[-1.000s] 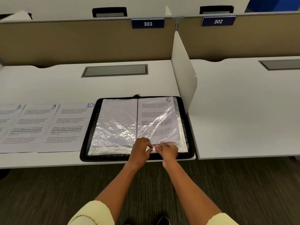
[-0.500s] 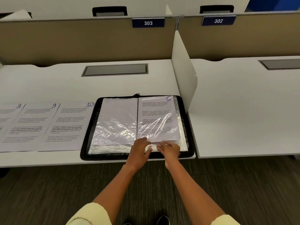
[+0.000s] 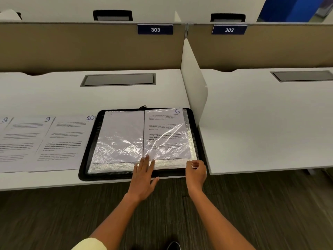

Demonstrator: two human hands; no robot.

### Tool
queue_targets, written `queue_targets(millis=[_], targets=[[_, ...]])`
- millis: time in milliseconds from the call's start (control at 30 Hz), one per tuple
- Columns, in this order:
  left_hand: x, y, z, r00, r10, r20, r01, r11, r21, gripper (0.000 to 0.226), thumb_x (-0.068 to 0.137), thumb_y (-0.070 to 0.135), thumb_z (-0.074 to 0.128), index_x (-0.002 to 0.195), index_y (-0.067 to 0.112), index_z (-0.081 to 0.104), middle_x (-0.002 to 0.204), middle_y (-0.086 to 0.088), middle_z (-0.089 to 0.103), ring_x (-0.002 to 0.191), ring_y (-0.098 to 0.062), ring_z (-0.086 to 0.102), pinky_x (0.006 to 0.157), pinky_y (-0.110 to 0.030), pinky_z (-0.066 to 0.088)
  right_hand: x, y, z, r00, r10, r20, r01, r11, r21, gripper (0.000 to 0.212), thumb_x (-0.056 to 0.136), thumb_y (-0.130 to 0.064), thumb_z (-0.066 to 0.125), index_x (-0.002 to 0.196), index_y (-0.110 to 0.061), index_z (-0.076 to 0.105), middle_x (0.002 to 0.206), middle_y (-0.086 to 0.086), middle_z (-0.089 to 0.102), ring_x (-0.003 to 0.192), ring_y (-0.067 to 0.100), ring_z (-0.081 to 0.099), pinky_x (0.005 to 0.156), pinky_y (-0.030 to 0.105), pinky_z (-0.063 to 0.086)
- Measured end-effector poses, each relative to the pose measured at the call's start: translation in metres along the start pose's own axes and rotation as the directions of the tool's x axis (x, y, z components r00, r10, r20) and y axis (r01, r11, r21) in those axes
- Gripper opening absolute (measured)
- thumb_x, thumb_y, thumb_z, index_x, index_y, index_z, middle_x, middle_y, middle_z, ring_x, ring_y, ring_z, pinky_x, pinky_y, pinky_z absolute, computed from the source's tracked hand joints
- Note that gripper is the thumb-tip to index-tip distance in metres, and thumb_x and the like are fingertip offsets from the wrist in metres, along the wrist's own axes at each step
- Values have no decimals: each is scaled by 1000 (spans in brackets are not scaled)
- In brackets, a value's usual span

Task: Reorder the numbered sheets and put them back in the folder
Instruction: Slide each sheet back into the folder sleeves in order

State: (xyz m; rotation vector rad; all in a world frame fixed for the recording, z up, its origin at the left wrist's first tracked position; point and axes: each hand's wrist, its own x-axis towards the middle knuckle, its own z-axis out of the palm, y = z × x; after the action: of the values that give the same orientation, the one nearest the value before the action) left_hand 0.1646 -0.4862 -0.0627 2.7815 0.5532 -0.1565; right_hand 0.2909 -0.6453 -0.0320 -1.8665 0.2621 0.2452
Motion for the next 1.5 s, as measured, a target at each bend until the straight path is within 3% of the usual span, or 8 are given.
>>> queue_targets(millis=[200, 533, 833, 1000, 1133, 1233, 1433, 1500], targets=[[-1, -2, 4, 999, -1, 32, -1, 999, 54, 80, 90, 66, 11, 152, 25, -20, 156, -2, -36, 145, -24, -30, 117, -43, -17, 16, 0, -2, 996, -67, 57, 75, 984, -163, 28, 98, -25, 61, 123, -13, 57, 117, 5, 56, 100, 16, 53, 85, 34, 47], [0, -1, 1, 998, -15, 68, 11, 999, 50, 88, 79, 71, -2, 151, 25, -21, 155, -4, -36, 144, -24, -31, 115, -42, -20, 25, -10, 0, 996, 36, 80, -26, 992, -125, 34, 92, -19, 71, 124, -9, 62, 103, 4, 63, 91, 19, 58, 76, 30, 46], [4, 8, -7, 999, -24, -25, 17, 970, -243, 76, 96, 55, 50, 157, 28, 12, 161, 9, -13, 147, -9, -21, 122, -42, -9, 14, -29, 14, 995, -92, 38, 93, 995, -24, 11, 95, -24, 66, 93, -16, 72, 103, 2, 65, 96, 20, 62, 89, 38, 54], [13, 28, -14, 980, -59, -192, -20, 923, -385, 68, 90, 45, 67, 148, 26, 37, 160, 2, 24, 150, -15, 12, 123, -38, 12, -2, -52, 26, 968, -232, 94, 224, 971, 86, 2, 94, -25, 69, 92, -23, 68, 107, 0, 62, 99, 14, 59, 90, 29, 50], [21, 43, -22, 930, -141, -340, -53, 863, -502, 59, 85, 34, 75, 137, 25, 47, 140, 2, 50, 129, -14, 45, 107, -36, 43, -18, -71, 36, 930, -323, 178, 289, 938, 194, 5, 92, -21, 71, 96, -21, 67, 107, -4, 64, 98, 6, 61, 86, 15, 49], [23, 52, -32, 875, -287, -391, -2, 804, -594, 47, 88, 26, 73, 130, 18, 53, 127, 1, 58, 116, -14, 52, 94, -23, 44, -31, -80, 48, 893, -365, 262, 313, 924, 221, 19, 92, -26, 72, 107, -14, 69, 113, -7, 65, 102, 4, 61, 84, 9, 47], [22, 44, -62, 698, -472, -538, 27, 768, -640, 5, 95, 15, 62, 100, 13, 62, 92, 5, 61, 87, -19, 59, 75, -33, 51, -56, -85, 66, 795, -399, 456, 309, 915, 260, 10, 91, -48, 67, 98, -41, 64, 125, -8, 62, 115, 4, 59, 100, 28, 47], [20, 33, -67, 664, -511, -546, 31, 749, -662, 11, 98, 20, 57, 98, 11, 65, 92, 1, 65, 86, -19, 60, 75, -35, 52, -60, -81, 74, 785, -397, 476, 318, 917, 241, 25, 88, -63, 58, 101, -43, 64, 127, -7, 60, 119, 8, 57, 102, 32, 46]])
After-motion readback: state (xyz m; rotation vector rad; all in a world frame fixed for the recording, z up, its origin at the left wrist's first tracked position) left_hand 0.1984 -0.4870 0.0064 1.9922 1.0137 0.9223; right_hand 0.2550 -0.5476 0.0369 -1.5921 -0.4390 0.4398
